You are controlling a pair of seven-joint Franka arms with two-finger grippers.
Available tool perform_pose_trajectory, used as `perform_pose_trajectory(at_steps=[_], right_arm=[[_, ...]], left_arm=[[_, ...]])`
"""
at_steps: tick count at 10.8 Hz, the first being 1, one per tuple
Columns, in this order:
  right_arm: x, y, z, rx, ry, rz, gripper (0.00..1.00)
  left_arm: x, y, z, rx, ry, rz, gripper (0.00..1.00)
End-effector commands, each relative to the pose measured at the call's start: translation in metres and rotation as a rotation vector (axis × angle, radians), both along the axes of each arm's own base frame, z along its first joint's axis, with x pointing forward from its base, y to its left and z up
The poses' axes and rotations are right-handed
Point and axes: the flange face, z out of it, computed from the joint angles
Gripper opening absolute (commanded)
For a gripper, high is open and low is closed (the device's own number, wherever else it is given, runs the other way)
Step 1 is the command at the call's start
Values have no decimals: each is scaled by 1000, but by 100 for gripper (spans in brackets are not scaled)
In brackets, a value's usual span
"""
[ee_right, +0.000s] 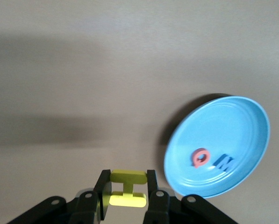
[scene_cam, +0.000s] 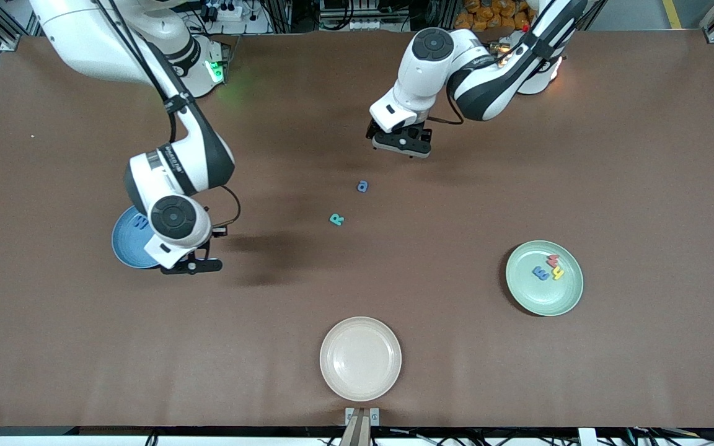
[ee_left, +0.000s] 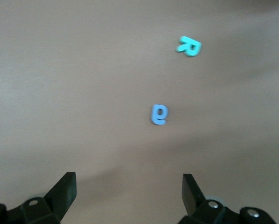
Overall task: Sort uppercase to blue plate, lowercase to green plate
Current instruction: 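Carry the yellow H toward the blue plate while the left gripper returns, then lower the H onto the blue plate while the left gripper reaches g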
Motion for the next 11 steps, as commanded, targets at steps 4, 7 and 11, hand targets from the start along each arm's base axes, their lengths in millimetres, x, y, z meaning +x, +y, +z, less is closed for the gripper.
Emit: perform_pose_trajectory(at_steps=[4,7,11], right_arm=[[-16,-67,2,89,2,80,21],[-22,-114,-8,134,1,131,21],[-42,-157,-18,173,-8,176,22]], left_arm=[[11,-49,-22,13,-24,-26,100],[3,-71,-40,32,-25,-47,100],[-2,-84,-70,83,-67,-128,100]])
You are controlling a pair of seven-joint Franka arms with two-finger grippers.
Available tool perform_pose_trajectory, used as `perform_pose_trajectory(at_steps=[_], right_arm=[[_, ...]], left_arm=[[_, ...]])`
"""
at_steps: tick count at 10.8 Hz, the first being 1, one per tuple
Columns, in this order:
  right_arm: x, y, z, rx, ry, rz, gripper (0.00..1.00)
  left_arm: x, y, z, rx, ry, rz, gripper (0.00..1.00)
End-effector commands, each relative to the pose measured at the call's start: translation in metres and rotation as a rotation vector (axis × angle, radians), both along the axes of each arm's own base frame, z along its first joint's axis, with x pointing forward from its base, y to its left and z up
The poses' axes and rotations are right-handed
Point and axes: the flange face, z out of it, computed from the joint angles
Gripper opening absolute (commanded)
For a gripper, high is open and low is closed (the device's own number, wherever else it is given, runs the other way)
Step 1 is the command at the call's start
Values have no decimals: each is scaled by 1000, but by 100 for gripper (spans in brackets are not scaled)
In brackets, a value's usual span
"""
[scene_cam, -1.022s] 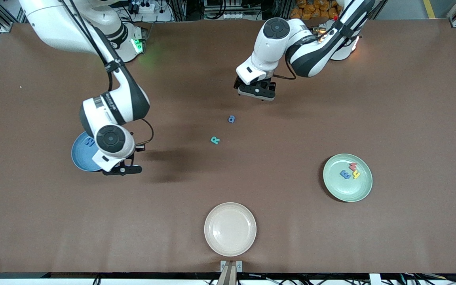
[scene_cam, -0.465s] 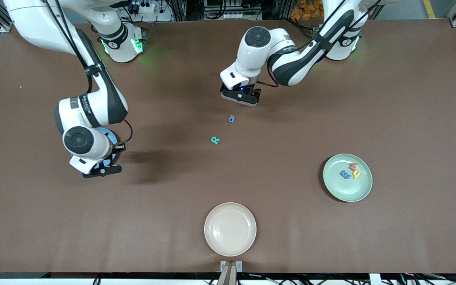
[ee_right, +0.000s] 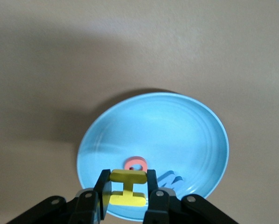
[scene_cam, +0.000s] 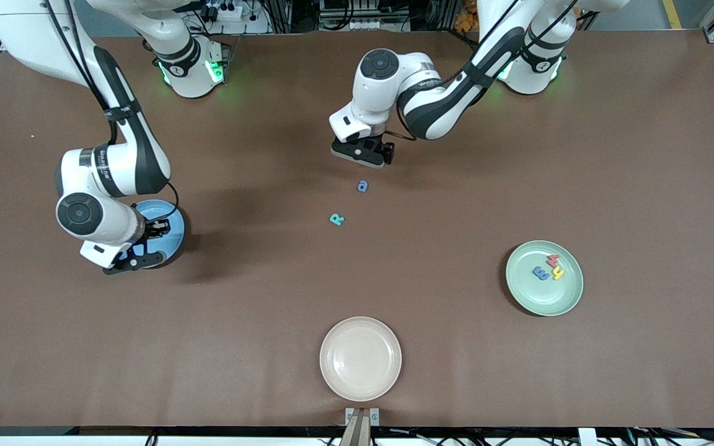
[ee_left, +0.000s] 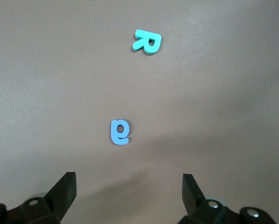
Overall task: Sort uppercase to blue plate, lowercase to green plate
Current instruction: 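Lower the H onto the blue plate while the left gripper reaches g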
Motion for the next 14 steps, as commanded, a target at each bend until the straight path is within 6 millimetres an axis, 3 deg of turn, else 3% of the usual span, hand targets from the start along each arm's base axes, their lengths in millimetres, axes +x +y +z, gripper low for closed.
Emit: perform_pose_trajectory(at_steps=[1,5,7,12,14], right_arm=[[-32,-24,-1,50,-51,33,22],[-68,-53,-14,71,-27,60,22],[-79,-58,-26,74,5,52,23],[-91,-58,-58,116,55,27,24],[-91,-58,-60,117,55,24,30]], left_arm=[[7,-8,-9,9,-25,-11,100],[20,-7,-26,14,-3,8,100],[24,-10,-34,10,12,33,100],[23,-9,-53,36,27,59,98],[25,-11,-56,31,34,92,94]])
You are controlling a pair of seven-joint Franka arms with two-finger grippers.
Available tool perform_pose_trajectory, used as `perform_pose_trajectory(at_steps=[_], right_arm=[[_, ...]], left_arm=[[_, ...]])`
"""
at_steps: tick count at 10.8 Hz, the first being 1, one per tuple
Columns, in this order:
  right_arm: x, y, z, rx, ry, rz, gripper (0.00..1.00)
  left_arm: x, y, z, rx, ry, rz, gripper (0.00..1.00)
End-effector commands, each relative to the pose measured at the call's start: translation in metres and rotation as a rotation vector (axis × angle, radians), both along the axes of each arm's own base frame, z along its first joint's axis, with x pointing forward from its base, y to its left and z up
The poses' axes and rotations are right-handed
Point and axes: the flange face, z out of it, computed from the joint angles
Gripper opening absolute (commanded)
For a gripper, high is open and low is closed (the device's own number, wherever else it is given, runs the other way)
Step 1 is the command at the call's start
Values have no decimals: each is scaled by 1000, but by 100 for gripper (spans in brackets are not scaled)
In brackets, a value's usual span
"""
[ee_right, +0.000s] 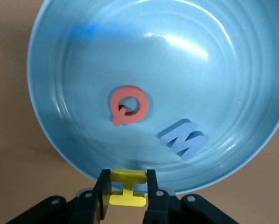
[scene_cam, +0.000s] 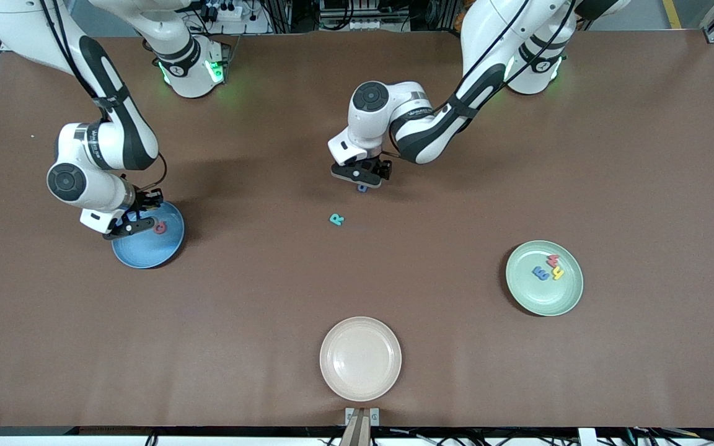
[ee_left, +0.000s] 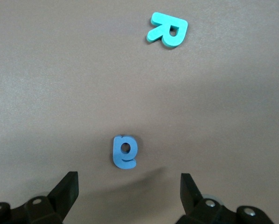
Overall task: Sort uppercase to blue plate, lowercase to green plate
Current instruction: 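Lower the H onto the blue plate while the left gripper reaches g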
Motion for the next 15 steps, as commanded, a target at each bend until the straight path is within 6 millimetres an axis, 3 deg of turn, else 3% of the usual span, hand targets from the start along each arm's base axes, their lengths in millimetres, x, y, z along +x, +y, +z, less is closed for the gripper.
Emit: perform_pose_trajectory(at_steps=[1,3,6,9,10,15], right_arm=[[-1,-3,-2,24,-7,-1,36],[1,-3,-1,24,-10,-1,42],[1,-4,0,23,-9,-9,59],[2,-2,9,33,11,-35,60],[4,2,16,78,39,-91,65],[13,34,44,96,64,-162,65]], left_arm=[[3,-8,-6,3,-11,28,93],[4,-10,-8,7,-17,24,90],[1,-15,-17,36,-47,1,88],[2,-14,-20,40,-44,1,86],[3,-13,-20,40,-44,3,84],[3,-11,-26,46,-35,7,75]])
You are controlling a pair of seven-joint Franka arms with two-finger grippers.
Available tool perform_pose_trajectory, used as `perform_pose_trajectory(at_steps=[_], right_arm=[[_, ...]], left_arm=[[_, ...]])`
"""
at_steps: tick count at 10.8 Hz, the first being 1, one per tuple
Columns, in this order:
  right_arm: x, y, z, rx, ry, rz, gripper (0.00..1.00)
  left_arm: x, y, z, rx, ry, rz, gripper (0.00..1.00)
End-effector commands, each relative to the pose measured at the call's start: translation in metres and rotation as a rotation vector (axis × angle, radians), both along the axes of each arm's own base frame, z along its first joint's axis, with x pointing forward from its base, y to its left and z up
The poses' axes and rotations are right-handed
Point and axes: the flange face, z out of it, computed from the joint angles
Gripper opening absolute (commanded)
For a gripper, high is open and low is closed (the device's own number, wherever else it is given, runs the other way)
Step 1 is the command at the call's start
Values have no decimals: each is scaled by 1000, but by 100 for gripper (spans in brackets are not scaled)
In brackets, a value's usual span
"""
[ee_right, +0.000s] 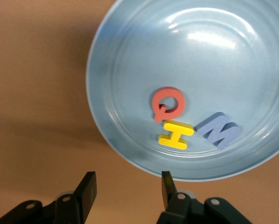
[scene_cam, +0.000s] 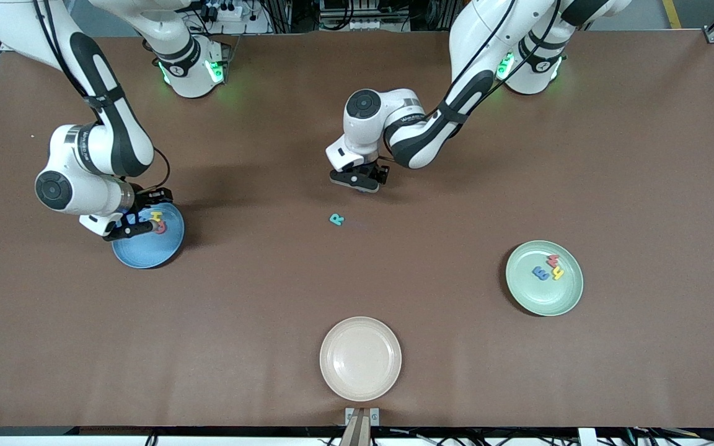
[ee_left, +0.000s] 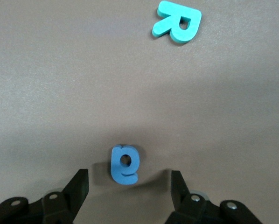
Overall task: Sort uppercase to blue plate, lowercase to green plate
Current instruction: 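Lower the H onto the blue plate while the left gripper reaches g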
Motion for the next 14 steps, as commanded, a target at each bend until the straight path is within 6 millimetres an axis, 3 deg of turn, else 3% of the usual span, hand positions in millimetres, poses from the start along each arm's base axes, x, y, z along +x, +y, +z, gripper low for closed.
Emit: perform_pose_trajectory(at_steps=[1,4,6,8,12,14], right_arm=[[2,24,28,-2,6,-54,65],[17,61,61,-29,31,-108,64],[26,77,75,-35,-1,-130,63],[29,109,86,-49,-24,-169,63],[29,175,115,-66,-87,-274,62],[22,218,122,-71,-130,-336,62]], left_arm=[[4,-2,-1,7,-20,9,71],[6,-2,-2,7,-19,12,64],[7,-1,-2,8,-19,15,59],[10,2,-5,16,-24,20,52],[10,3,-6,17,-19,29,26],[15,5,-4,14,-21,41,5]])
